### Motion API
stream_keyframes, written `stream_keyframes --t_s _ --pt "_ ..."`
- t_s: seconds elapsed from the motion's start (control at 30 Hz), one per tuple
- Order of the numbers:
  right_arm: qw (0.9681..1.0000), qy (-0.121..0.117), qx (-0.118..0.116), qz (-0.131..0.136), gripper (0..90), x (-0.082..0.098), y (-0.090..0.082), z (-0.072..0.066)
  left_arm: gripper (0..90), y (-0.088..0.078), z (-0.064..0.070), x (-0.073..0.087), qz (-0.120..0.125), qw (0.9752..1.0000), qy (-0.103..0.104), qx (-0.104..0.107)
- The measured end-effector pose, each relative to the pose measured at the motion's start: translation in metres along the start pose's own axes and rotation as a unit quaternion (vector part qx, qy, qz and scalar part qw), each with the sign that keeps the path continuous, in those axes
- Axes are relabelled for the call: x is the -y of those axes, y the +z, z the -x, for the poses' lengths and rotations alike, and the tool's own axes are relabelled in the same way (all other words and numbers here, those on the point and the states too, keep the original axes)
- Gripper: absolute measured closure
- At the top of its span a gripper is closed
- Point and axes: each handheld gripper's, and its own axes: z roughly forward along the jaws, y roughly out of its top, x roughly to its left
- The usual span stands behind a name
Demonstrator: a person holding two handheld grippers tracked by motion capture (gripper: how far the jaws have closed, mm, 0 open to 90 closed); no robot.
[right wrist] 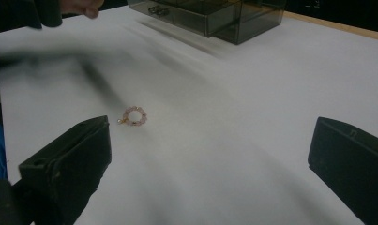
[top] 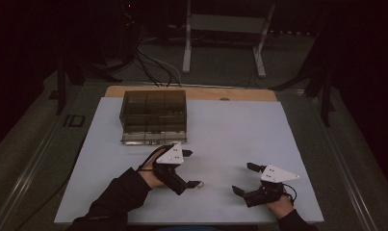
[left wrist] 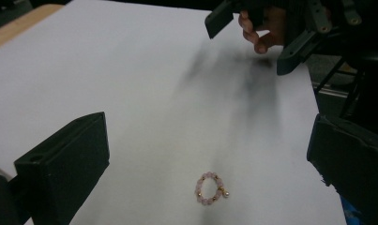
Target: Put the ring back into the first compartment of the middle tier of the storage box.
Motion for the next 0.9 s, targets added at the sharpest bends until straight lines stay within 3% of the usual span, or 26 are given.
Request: stream_keyframes --t_s 0.4,0.67,0.9 --pt "1.0000 0.000 -0.002 0.000 0.0 0.000 0.000 0.000 1.1 0.023 0.000 0.013 -0.027 0.9995 -0.015 -0.003" --pt "1.0000 0.001 -0.005 0.000 0.0 0.000 0.000 0.000 1.2 0.037 0.002 0.021 -0.063 0.9979 -0.016 -0.005" --pt "1.0000 0.001 -0.006 0.002 0.0 0.000 0.000 -0.001 7.7 0.043 -0.003 0.028 -0.073 0.9964 -0.043 -0.002"
